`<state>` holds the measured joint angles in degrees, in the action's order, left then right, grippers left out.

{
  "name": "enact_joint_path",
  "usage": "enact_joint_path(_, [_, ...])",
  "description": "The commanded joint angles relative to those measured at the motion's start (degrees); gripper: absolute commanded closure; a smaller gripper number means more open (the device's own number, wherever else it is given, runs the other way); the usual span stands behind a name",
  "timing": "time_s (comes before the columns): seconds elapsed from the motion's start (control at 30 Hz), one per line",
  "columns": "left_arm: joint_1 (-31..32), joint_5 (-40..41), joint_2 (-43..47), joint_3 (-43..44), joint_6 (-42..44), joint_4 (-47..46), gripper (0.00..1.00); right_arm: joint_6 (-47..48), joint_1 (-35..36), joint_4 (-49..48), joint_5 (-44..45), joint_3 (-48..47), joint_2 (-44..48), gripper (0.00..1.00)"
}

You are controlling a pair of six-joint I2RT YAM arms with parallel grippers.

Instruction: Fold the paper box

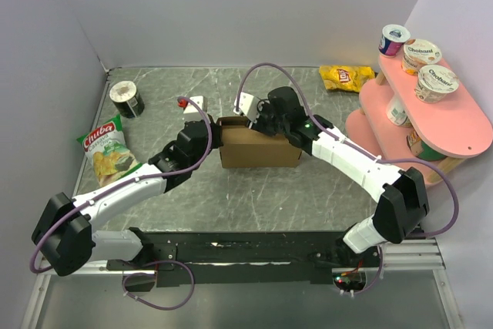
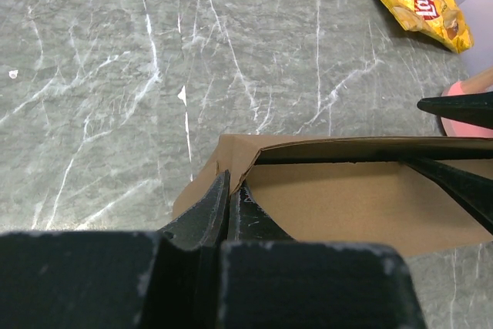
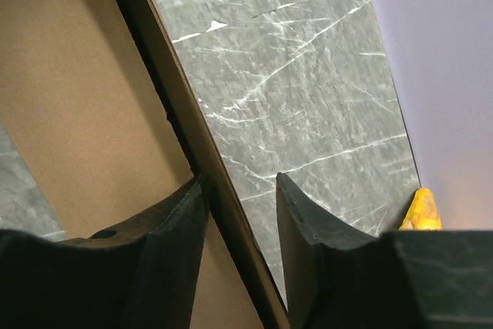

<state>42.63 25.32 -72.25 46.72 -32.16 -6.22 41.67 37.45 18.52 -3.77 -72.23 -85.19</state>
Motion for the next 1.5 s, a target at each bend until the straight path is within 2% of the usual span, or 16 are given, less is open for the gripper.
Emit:
enact_joint_path(0.0, [1.8, -7.8, -4.7, -4.9, 1.4, 21.7, 0.99, 0.2, -0.1, 0.0, -0.3, -1.3, 0.9, 0.57])
enact_joint_path(0.27, [1.8, -7.8, -5.8, -4.3, 1.7, 22.0, 0.99, 1.9, 1.9, -6.1, 3.7, 2.9, 3.6, 0.64])
enact_joint_path(0.43, [1.8, -7.9, -6.0, -4.0, 1.4, 21.9, 0.99, 3.1, 3.5, -8.0, 8.9, 4.7, 3.1, 0.76])
enact_joint_path(0.67, [1.8, -8.0, -6.5, -3.9, 1.3, 22.2, 0.99, 4.7, 5.6, -19.6, 15.5, 12.2, 5.9, 0.90])
enact_joint_path(0.87, [1.8, -8.4, -6.3, -3.8, 1.2, 22.0, 0.99, 6.9, 8.0, -26.6, 21.7, 17.6, 6.3, 0.96])
enact_joint_path(1.2, [1.8, -9.1, -4.8, -4.4, 0.6, 21.9, 0.99, 6.9, 9.6, -33.5, 25.9, 23.0, 7.1, 0.95])
enact_joint_path(1.23, [1.8, -9.1, -4.0, -4.2, 0.4, 22.0, 0.97, 6.7, 9.6, -33.6, 25.9, 23.4, 7.4, 0.95])
enact_joint_path(1.3, [1.8, -9.3, -3.2, -3.9, 0.3, 22.6, 0.87, 6.2, 9.6, -33.7, 26.1, 24.0, 7.5, 0.95])
enact_joint_path(1.33, [1.8, -9.2, -1.9, -3.7, 0.2, 22.7, 0.81, 6.1, 9.6, -33.7, 26.4, 24.1, 7.4, 0.95])
enact_joint_path(1.37, [1.8, -9.2, -1.3, -3.6, 0.1, 22.9, 0.70, 5.8, 9.6, -33.8, 26.4, 24.5, 7.5, 0.95])
enact_joint_path(1.43, [1.8, -8.8, 0.4, -3.0, 0.4, 23.4, 0.64, 5.4, 9.6, -33.9, 26.5, 24.7, 7.6, 0.95])
enact_joint_path(1.47, [1.8, -8.5, 0.9, -2.7, 0.5, 23.9, 0.56, 5.0, 9.6, -34.0, 26.4, 24.9, 7.8, 0.95])
